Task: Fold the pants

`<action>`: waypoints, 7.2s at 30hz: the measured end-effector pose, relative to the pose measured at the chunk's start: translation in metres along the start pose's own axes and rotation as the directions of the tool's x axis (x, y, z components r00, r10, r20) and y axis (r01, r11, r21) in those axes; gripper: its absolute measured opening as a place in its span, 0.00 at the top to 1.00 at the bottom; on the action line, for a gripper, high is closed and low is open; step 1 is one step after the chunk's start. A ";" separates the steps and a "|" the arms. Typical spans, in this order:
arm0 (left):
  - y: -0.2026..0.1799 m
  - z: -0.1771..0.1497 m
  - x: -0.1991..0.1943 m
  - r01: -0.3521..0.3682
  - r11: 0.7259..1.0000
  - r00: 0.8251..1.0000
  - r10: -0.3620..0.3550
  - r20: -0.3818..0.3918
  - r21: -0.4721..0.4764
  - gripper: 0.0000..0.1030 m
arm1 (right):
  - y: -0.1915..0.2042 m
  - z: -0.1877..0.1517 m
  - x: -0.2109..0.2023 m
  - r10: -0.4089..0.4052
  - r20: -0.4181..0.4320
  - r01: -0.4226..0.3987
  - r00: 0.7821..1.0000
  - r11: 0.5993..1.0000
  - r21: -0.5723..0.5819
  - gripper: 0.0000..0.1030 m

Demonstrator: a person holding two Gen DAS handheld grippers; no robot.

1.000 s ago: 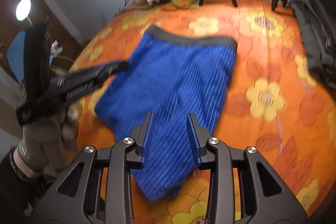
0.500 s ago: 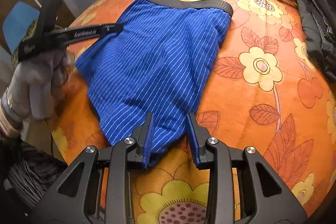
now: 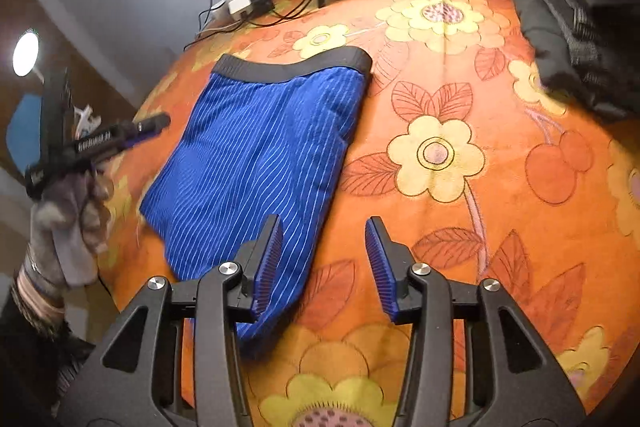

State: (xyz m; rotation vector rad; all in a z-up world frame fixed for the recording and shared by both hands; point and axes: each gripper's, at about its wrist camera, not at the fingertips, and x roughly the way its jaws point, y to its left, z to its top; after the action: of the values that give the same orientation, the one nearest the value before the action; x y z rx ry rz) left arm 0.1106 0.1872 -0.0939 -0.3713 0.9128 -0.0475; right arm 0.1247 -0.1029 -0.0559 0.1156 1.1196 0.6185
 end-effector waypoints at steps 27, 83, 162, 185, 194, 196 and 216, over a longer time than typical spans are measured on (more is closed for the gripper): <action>-0.042 -0.018 0.028 -0.101 0.974 0.995 0.101 0.012 0.201 0.95 | 0.023 0.027 0.048 0.013 -0.004 -0.013 1.000 0.999 -0.044 0.69; -0.071 -0.098 -0.126 0.458 0.877 0.887 -0.460 0.021 -0.146 0.97 | -0.006 -0.082 -0.150 0.266 0.271 -0.275 0.925 0.961 -0.002 0.94; -0.112 -0.031 0.004 0.074 0.986 0.996 -0.066 -0.055 0.146 0.60 | -0.105 -0.013 -0.035 0.032 0.086 -0.046 0.996 0.984 0.175 0.41; -0.124 -0.043 0.036 0.001 0.975 0.999 0.010 -0.050 0.222 0.87 | -0.075 -0.017 -0.012 0.034 0.085 -0.039 0.996 0.998 0.055 0.80; -0.131 -0.042 0.023 0.014 0.976 1.000 -0.012 -0.010 0.217 0.92 | -0.069 -0.015 -0.017 0.023 0.104 -0.030 0.994 0.997 0.066 0.88; -0.134 -0.042 0.016 0.006 0.972 1.000 -0.010 0.016 0.237 0.92 | -0.065 -0.015 -0.021 0.018 0.118 -0.025 0.993 0.998 0.055 0.88; -0.183 -0.031 -0.040 0.065 0.951 0.976 -0.123 0.177 0.302 0.92 | -0.057 -0.010 -0.102 -0.039 0.305 0.034 0.952 0.999 0.021 0.89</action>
State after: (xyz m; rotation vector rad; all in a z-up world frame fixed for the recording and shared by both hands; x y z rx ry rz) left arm 0.0836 0.0149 -0.0194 -0.1374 0.6806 -0.2301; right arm 0.1101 -0.2055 -0.0003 0.1969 0.8251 0.5378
